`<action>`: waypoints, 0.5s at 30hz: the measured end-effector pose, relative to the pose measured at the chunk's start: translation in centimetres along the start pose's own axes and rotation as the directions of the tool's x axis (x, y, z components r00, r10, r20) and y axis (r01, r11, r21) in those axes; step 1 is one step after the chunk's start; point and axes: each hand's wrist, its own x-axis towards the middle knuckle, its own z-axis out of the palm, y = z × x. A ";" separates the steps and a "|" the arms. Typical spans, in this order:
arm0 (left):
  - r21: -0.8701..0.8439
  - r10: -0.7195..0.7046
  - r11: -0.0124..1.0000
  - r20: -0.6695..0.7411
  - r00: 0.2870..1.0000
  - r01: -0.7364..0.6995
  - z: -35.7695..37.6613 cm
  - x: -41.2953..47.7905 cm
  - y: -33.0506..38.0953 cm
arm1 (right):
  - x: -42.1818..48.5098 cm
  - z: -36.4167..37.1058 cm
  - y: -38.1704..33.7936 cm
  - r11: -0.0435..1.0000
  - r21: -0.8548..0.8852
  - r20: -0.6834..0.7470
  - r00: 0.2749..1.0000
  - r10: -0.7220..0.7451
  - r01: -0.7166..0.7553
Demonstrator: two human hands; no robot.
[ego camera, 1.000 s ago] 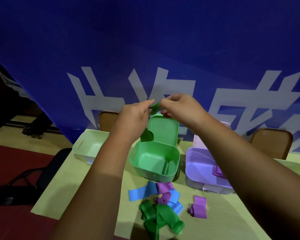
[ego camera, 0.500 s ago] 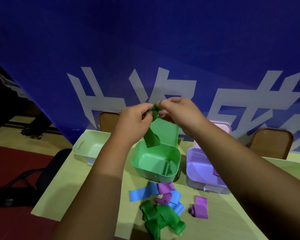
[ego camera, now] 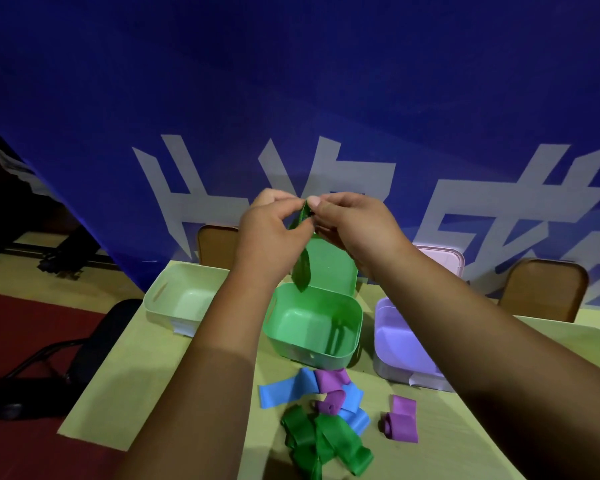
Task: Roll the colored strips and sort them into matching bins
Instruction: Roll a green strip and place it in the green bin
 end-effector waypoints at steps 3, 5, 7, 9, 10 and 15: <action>0.018 -0.002 1.000 0.012 1.000 0.002 0.7 0.2 0.2 | 0.3 0.0 0.0 0.999 0.027 -0.009 1.000 0.019 -0.019; 0.028 0.004 1.000 -0.023 1.000 -0.003 1.1 0.3 0.3 | 0.6 0.0 0.0 0.999 0.028 -0.020 1.000 0.023 -0.022; 0.030 0.006 1.000 -0.053 0.999 -0.004 1.6 0.5 0.4 | 1.0 -0.1 0.1 0.999 0.030 -0.031 0.999 0.024 -0.023; 0.032 -0.012 0.999 -0.066 0.998 0.014 2.1 0.8 0.5 | 1.4 -0.3 0.2 0.998 0.056 -0.031 0.999 0.031 -0.029; 0.031 -0.022 0.999 -0.075 0.997 0.025 2.3 0.9 0.5 | 1.5 -0.4 0.2 0.997 0.074 -0.025 0.999 0.037 -0.035; -0.045 -0.045 0.998 -0.120 0.992 0.039 2.6 1.2 0.8 | 1.3 -0.7 -0.7 0.983 0.178 0.014 0.998 0.053 -0.055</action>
